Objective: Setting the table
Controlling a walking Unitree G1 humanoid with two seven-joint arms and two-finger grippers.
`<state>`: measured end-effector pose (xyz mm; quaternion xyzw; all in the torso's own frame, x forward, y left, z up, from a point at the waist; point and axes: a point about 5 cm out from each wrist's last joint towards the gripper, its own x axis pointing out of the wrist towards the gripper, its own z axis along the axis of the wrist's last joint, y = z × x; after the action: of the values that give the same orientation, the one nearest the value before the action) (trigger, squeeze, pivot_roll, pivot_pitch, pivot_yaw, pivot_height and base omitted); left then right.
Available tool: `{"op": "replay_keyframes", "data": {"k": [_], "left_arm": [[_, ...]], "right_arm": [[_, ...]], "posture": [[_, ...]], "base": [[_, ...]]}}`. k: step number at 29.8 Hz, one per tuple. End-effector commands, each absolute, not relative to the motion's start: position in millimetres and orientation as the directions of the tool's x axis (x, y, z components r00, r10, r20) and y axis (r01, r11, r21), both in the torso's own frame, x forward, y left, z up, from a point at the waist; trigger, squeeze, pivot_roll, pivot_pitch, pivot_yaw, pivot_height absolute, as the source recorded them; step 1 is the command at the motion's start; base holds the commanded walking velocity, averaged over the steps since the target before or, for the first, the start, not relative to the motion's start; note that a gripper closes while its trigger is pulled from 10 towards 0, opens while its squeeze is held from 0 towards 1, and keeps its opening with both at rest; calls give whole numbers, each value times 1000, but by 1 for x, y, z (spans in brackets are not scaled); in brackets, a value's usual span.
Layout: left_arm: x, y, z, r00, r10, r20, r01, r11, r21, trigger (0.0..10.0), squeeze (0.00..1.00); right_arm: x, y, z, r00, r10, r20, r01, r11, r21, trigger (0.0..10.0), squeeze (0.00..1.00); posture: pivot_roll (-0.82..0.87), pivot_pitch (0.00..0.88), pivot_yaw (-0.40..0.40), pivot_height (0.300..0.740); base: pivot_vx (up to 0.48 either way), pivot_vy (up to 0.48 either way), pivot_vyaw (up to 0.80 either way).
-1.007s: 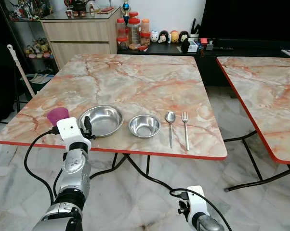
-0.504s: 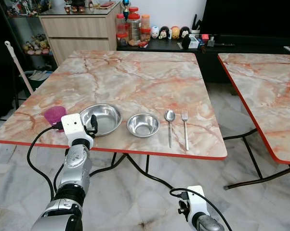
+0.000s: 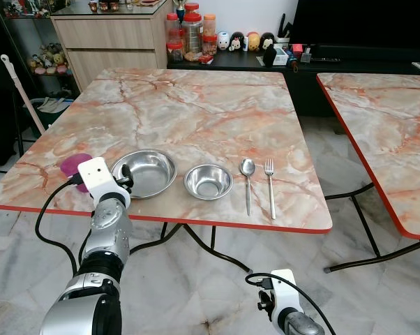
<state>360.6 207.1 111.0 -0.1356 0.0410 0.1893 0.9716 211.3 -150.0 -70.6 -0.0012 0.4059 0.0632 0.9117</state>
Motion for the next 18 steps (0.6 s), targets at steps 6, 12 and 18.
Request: {"op": "replay_keyframes", "data": {"k": [6,12,18], "left_arm": [[359,212,108,903,379,-202,-421,875,-239,10000,0],[359,211,106,894,389,-224,-439,860,-260,10000,0],[360,211,104,877,398,-270,-470,826,-311,10000,0]], "right_arm": [[209,-149,-72,658,112,-745,-105,993,56,10000,0],[209,-148,-72,657,116,-745,-107,992,60,10000,0],[210,-148,-71,661,112,-742,-101,993,61,10000,0]], "posture": [[82,0,35,740],[81,0,36,740],[75,0,34,740]], "base": [[0,0,0],[0,0,0],[0,0,0]]}}
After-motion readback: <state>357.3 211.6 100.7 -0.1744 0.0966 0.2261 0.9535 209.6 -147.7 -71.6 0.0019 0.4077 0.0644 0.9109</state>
